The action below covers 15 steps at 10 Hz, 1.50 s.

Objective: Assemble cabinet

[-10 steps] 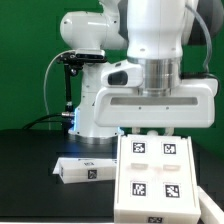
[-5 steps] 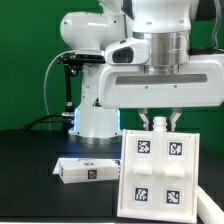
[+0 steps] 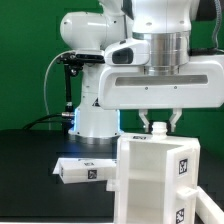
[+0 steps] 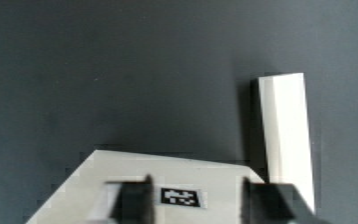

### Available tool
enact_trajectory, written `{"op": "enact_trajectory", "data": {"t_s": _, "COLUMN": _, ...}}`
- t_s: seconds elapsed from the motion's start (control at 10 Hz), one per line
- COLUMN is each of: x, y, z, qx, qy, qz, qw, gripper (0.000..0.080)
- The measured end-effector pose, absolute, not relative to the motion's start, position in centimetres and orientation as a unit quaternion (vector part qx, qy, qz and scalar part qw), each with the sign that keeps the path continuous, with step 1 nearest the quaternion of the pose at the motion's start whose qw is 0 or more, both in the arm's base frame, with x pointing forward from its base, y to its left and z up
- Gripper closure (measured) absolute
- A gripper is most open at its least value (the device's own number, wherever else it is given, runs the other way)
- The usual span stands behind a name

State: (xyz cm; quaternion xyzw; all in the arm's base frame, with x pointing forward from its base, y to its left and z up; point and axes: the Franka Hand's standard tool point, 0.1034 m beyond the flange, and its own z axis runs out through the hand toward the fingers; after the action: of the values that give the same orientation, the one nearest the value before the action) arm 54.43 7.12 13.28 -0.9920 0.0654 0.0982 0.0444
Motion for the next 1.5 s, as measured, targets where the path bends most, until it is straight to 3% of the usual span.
{"op": "enact_trajectory", "data": {"t_s": 0.1, "x": 54.3, "y": 7.1, "z": 13.3, "qx": -0.992, "qy": 0.067, "qz": 0.099, "qw": 0.044, "gripper": 0.0439}}
{"op": "enact_trajectory", "data": {"t_s": 0.2, "x": 53.7, "y": 7.0, "z": 13.1, "qx": -0.991, "qy": 0.071, "qz": 0.103, "qw": 0.044, "gripper": 0.0257}}
{"op": "enact_trajectory", "data": {"t_s": 0.3, "x": 52.8, "y": 6.8, "z": 12.8, "qx": -0.99, "qy": 0.094, "qz": 0.099, "qw": 0.042, "gripper": 0.0184}}
{"op": "enact_trajectory", "data": {"t_s": 0.5, "x": 50.4, "y": 5.0, "z": 11.5, "qx": -0.989, "qy": 0.107, "qz": 0.096, "qw": 0.038, "gripper": 0.0157}}
{"op": "enact_trajectory", "data": {"t_s": 0.8, "x": 50.8, "y": 5.2, "z": 11.6, "qx": -0.989, "qy": 0.107, "qz": 0.095, "qw": 0.039, "gripper": 0.0151}}
{"op": "enact_trajectory", "data": {"t_s": 1.0, "x": 50.7, "y": 3.5, "z": 12.0, "qx": -0.989, "qy": 0.117, "qz": 0.086, "qw": 0.039, "gripper": 0.015}}
{"op": "enact_trajectory", "data": {"t_s": 1.2, "x": 47.9, "y": 1.0, "z": 12.4, "qx": -0.98, "qy": 0.18, "qz": 0.071, "qw": 0.039, "gripper": 0.015}}
{"op": "enact_trajectory", "data": {"t_s": 1.5, "x": 44.5, "y": -2.9, "z": 9.7, "qx": -0.968, "qy": 0.241, "qz": 0.054, "qw": 0.029, "gripper": 0.015}}
